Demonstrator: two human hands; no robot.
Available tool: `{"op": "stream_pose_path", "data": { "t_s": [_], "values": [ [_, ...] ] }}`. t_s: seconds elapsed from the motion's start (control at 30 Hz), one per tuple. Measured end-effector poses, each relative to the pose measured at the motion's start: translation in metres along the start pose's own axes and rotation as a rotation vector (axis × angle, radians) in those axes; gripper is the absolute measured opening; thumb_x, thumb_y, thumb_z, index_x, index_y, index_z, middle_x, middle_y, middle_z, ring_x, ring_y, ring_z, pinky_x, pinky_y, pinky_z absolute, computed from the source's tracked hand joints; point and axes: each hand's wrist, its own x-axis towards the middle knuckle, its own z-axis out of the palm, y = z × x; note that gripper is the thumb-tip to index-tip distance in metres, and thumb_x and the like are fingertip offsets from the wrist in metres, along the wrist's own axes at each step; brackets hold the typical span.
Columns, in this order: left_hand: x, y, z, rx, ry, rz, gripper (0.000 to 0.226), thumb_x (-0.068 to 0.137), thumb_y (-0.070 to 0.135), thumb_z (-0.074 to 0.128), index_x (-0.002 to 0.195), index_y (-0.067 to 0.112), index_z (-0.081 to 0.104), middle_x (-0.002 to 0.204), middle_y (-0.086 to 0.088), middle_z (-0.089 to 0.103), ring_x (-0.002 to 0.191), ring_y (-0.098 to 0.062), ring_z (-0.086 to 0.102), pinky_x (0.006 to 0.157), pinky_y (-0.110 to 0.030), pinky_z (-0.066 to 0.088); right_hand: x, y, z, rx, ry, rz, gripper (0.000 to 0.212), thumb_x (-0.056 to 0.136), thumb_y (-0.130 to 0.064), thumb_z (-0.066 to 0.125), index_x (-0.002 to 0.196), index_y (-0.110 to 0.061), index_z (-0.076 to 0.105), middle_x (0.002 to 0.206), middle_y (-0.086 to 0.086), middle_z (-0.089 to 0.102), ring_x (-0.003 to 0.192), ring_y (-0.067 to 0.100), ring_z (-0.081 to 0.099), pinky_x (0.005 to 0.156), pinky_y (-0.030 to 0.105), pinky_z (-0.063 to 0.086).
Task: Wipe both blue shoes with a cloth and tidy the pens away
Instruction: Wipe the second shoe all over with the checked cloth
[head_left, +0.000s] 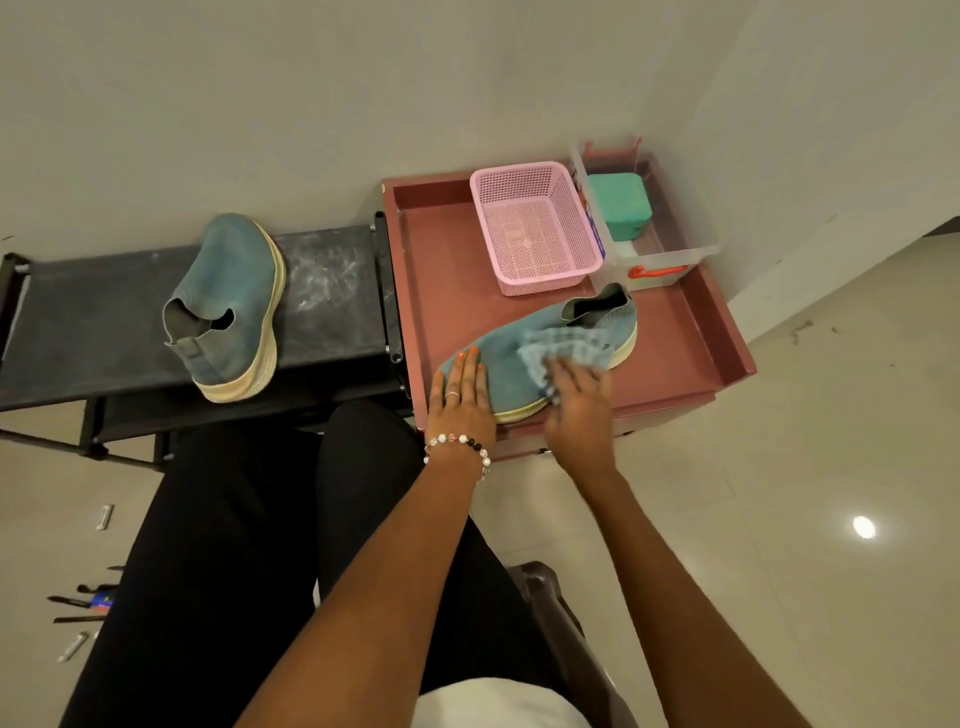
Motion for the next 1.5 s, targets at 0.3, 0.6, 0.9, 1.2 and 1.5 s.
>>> {"op": "stream_pose_path", "data": {
  "t_s": [0.3,0.6,0.9,1.2,1.5],
  "values": [
    [0.003,-0.002,0.004,-0.008,-0.096,-0.066,0.065,0.101,0.019,0.022,0.146,0.0,-0.022,0.152,-0.014,-0.033,0.142,-0.029,-0.027,0.114,-0.044,-0.014,-0.014,-0.009,0.044,-0.236,-0.231,-0.347,0.049,0.069,-0.003,0.054,0.118,-0.001,0.063,0.121,0.018,0.062,0.113,0.041,0.049,0.097,0.051,0.044],
    [0.003,-0.002,0.003,0.017,-0.086,-0.025,0.064,0.098,0.005,0.02,0.146,0.0,-0.022,0.152,-0.016,-0.033,0.143,-0.03,-0.026,0.114,-0.047,-0.012,0.027,0.026,0.0,-0.374,-0.234,-0.105,0.056,0.073,0.003,0.064,0.125,-0.018,0.06,0.137,0.0,0.054,0.135,0.033,0.036,0.092,0.052,0.039],
    [0.002,-0.004,0.001,0.026,-0.13,-0.012,0.064,0.101,0.012,0.022,0.147,0.001,-0.021,0.152,-0.015,-0.034,0.142,-0.029,-0.028,0.114,-0.046,-0.014,-0.009,0.011,0.023,-0.135,-0.362,-0.337,0.079,0.046,0.021,0.066,0.12,-0.005,0.063,0.123,0.012,0.063,0.117,0.042,0.053,0.084,0.053,0.052],
    [0.003,-0.002,0.001,0.005,-0.113,-0.034,0.067,0.099,0.007,0.026,0.146,0.001,-0.021,0.153,-0.014,-0.032,0.143,-0.028,-0.026,0.115,-0.047,-0.011,0.017,-0.012,0.019,-0.305,-0.227,0.131,0.039,0.09,-0.016,0.055,0.129,-0.015,0.055,0.148,0.002,0.04,0.144,0.023,0.017,0.096,0.044,0.039],
    [0.004,-0.004,0.004,0.037,-0.131,-0.035,0.064,0.1,0.01,0.022,0.145,0.001,-0.023,0.152,-0.014,-0.034,0.142,-0.029,-0.027,0.116,-0.045,-0.01,0.007,0.023,-0.001,-0.248,-0.384,-0.277,0.077,0.063,0.015,0.065,0.129,-0.023,0.058,0.138,-0.003,0.053,0.134,0.023,0.04,0.098,0.043,0.042]
  ]
}}
